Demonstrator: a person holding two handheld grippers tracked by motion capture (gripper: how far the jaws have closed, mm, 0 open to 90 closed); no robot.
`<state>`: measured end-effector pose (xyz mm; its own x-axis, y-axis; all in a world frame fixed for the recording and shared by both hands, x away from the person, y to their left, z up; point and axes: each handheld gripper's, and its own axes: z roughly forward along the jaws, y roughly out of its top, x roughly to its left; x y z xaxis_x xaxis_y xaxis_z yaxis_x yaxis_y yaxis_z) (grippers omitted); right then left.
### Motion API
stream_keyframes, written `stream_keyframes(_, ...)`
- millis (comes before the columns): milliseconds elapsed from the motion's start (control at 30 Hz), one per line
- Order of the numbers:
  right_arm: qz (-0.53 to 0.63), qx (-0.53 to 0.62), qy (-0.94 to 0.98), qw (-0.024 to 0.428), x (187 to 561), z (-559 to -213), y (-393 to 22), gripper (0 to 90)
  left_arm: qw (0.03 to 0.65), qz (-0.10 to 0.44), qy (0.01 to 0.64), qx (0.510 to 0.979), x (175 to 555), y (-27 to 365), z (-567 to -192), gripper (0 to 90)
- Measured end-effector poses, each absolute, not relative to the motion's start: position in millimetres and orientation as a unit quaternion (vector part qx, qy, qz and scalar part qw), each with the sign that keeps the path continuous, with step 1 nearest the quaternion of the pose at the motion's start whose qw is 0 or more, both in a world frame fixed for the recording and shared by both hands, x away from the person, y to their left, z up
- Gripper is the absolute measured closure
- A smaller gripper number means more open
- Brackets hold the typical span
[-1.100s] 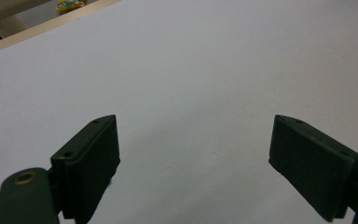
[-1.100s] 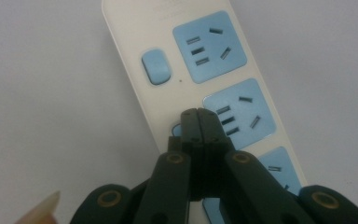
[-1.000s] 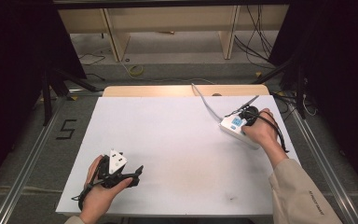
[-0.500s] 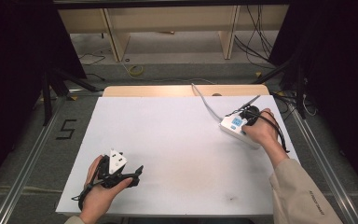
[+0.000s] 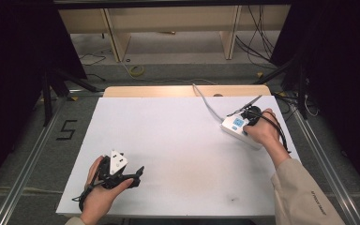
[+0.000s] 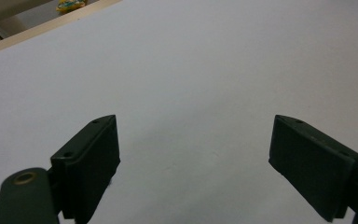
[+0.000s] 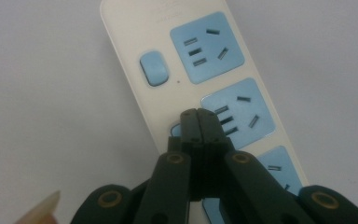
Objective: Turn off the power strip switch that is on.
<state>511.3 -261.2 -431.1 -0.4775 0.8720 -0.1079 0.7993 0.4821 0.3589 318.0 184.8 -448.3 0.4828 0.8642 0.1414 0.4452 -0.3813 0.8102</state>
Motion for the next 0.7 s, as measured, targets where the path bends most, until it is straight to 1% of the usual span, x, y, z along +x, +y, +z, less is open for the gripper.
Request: stream_keyframes(700, 0.133, 0.495, 0.848, 0.138, 512.3, -430.8, -262.1, 90.0, 0.365, 0.287, 0.42, 0.78, 318.2, 184.5, -448.6, 15.7)
